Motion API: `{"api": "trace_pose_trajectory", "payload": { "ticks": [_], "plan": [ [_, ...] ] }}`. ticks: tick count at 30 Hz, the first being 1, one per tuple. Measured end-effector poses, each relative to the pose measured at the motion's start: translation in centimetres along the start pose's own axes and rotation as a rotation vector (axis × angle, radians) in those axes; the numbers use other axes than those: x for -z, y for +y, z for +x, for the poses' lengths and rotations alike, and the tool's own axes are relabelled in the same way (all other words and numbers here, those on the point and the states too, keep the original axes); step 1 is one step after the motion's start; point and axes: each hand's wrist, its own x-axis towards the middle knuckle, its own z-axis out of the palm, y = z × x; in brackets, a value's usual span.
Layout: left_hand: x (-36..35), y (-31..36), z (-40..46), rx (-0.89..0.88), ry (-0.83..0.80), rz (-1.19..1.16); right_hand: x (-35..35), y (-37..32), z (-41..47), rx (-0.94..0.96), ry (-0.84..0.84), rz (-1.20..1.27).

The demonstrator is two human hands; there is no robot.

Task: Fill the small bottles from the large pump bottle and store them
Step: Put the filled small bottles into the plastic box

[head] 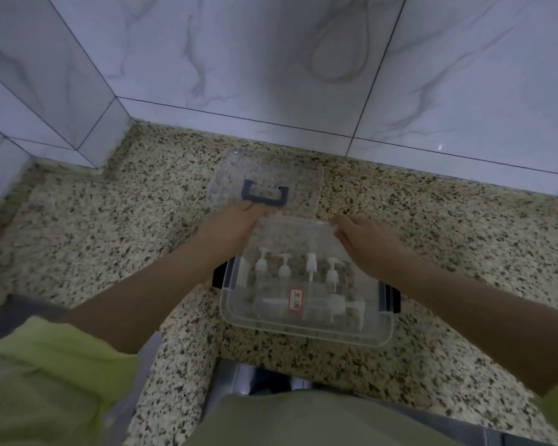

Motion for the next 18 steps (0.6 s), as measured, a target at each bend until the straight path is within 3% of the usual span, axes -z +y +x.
{"api": "trace_pose_trajectory", "payload": {
  "ticks": [6,9,12,14,18],
  "plan": [
    [1.6,-3.3,-1.1,0.079,0.016,-0.002,0.5,-2.7,3.8,0.008,-0.077,0.047],
    [2.9,-5.1,-0.9,0.141,-0.032,-0.059,1.9,-3.6,5.7,-0.047,-0.210,0.254],
    [4.1,-7.0,0.2,0.260,0.014,-0.300,2.6,-3.1,8.6,-0.309,-0.201,0.554],
    [4.1,-8.5,1.3,0.433,0.061,-0.433,2.1,-1.8,10.7,-0.492,-0.176,0.714],
    [3.2,-11.7,3.1,0.741,-0.044,-0.638,0.7,-0.7,13.3,-0.757,-0.241,0.951]
  ]
}}
